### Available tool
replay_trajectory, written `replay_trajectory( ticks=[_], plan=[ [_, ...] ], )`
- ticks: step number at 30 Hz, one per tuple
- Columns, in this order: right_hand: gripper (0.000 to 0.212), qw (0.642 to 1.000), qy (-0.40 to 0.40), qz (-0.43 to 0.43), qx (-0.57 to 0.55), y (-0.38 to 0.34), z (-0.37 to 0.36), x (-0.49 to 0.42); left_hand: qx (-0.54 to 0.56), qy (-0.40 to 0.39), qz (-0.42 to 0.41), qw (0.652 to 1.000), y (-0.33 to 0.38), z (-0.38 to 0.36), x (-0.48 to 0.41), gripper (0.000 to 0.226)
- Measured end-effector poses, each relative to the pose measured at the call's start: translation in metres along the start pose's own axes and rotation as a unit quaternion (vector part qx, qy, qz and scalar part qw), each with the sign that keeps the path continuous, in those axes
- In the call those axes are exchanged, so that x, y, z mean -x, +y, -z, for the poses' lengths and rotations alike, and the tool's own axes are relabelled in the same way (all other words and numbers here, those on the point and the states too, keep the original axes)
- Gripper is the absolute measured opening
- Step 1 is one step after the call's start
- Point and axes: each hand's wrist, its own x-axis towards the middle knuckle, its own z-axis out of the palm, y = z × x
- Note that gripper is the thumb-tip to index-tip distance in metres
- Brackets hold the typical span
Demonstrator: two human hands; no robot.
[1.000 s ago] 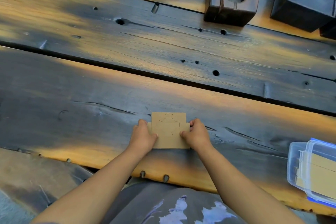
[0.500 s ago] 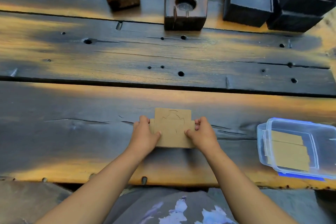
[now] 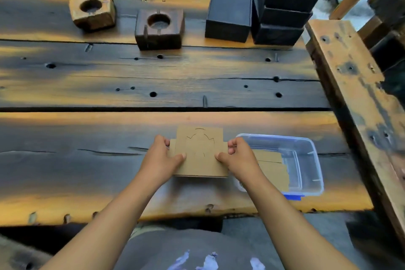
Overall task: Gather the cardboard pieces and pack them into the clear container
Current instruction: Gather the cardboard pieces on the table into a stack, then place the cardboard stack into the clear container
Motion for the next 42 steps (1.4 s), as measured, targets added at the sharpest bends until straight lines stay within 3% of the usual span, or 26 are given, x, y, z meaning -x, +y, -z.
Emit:
replay_trajectory(
  ticks=[9,15,21,30,38,42],
  plan=[
    [0.035,1.000,0.025,-0.014,-0.007,0.021,0.059,0.010,0.010,-0.030,-0.029,0.999,0.033,-0.043,0.013,0.038],
    [0.033,0.997,0.071,-0.035,-0.008,0.033,0.080,0.009,-0.011,-0.093,-0.065,0.993,0.048,-0.063,0.010,0.037],
    [0.031,0.996,0.081,-0.032,-0.020,0.048,0.117,0.003,-0.026,-0.094,-0.082,0.992,0.077,-0.089,0.015,0.039],
    [0.027,1.000,0.002,-0.003,0.004,0.078,0.188,-0.024,-0.024,-0.031,-0.038,0.999,0.115,-0.154,0.048,0.035],
    [0.029,0.998,-0.045,-0.005,0.031,0.093,0.206,-0.039,0.008,-0.028,0.024,0.999,0.128,-0.175,0.061,0.027],
    [0.030,0.998,-0.049,-0.030,0.026,0.101,0.201,-0.045,-0.008,-0.065,0.037,0.997,0.124,-0.175,0.054,0.022]
  ],
)
